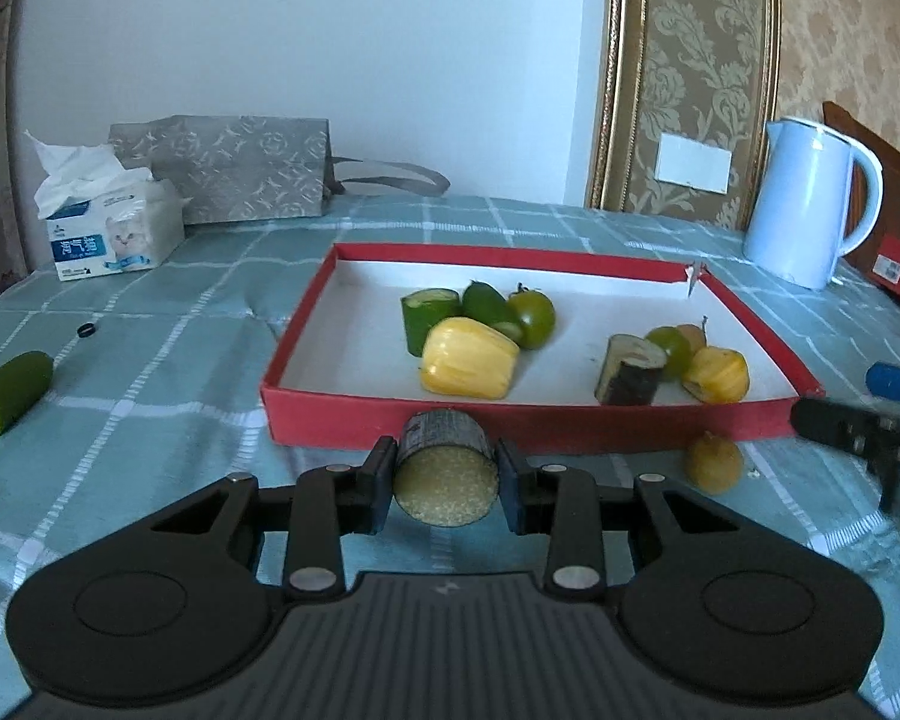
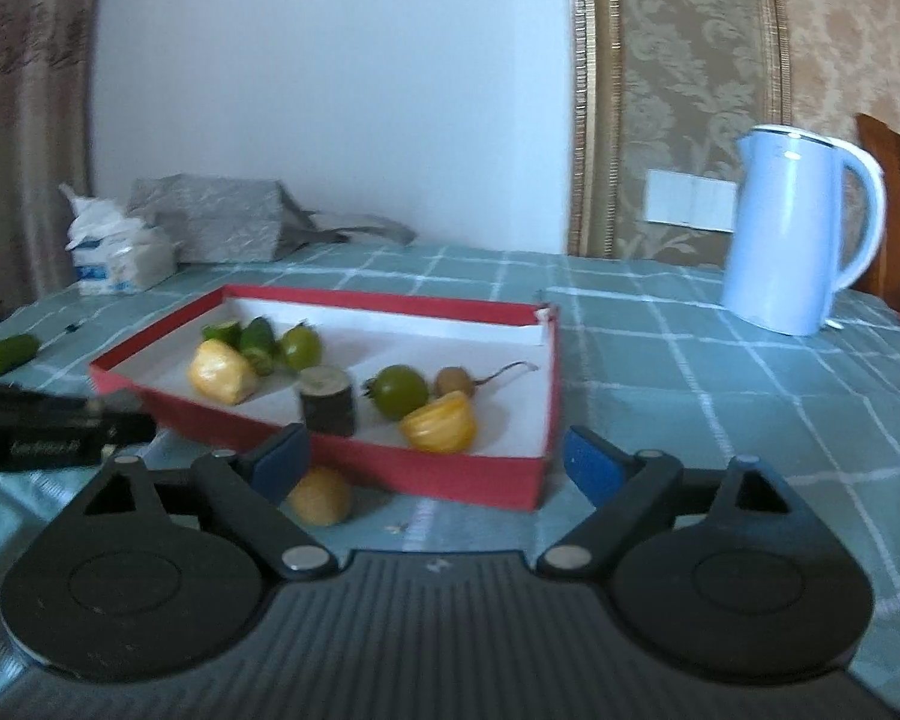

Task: Organize fruits
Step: 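Close the left gripper on the dark chunk and lift it, then hold the dark chunk with left while right grasps the brown round fruit beside the tray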

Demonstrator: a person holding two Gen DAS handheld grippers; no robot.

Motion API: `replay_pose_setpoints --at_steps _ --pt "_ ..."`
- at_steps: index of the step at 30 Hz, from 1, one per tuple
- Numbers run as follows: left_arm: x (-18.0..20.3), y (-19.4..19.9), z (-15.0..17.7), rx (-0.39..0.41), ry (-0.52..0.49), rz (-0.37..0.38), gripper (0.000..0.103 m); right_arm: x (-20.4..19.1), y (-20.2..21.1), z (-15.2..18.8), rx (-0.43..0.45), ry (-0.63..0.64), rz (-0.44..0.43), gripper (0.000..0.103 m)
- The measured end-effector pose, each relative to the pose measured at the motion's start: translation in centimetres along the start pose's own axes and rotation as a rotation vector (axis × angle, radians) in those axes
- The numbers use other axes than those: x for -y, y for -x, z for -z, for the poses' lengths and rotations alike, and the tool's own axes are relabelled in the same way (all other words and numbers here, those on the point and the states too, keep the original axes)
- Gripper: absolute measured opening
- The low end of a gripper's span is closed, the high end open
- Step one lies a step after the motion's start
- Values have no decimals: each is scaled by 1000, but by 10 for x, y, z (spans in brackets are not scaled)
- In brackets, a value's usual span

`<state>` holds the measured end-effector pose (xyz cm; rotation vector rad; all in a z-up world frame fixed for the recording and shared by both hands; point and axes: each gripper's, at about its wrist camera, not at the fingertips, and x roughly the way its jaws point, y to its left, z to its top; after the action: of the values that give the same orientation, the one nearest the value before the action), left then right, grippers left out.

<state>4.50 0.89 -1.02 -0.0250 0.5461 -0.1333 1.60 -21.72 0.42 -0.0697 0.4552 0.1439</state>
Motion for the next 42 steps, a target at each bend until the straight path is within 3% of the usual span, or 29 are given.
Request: replay_pose_setpoints --at_steps 4,10,16,18,24,26,30,34,42 --pt "-5 -1 -1 -3 26 14 34 -17 -7 3 -48 54 -29 79" --pt "-8 0 -2 1 42 20 34 -32 -17 3 -98 74 -68 73" --pt "-10 0 -2 1 55 30 34 -36 -36 4 -179 62 -83 53" --pt "-11 0 -2 0 57 37 34 -36 -41 4 -194 55 -86 52" --pt "-12 -1 -2 -4 63 48 34 -40 -48 1 -200 50 -81 52" --pt "-12 -1 -2 -5 64 46 34 -43 -50 1 -205 57 -79 40" --pt "-12 -1 -2 -6 68 49 34 -43 -53 2 -213 66 -78 39" --pt "-12 -1 -2 -7 71 49 34 -43 -53 2 -210 66 -86 27" --pt "-13 1 -2 3 76 48 34 -46 -47 4 -182 97 -73 27"
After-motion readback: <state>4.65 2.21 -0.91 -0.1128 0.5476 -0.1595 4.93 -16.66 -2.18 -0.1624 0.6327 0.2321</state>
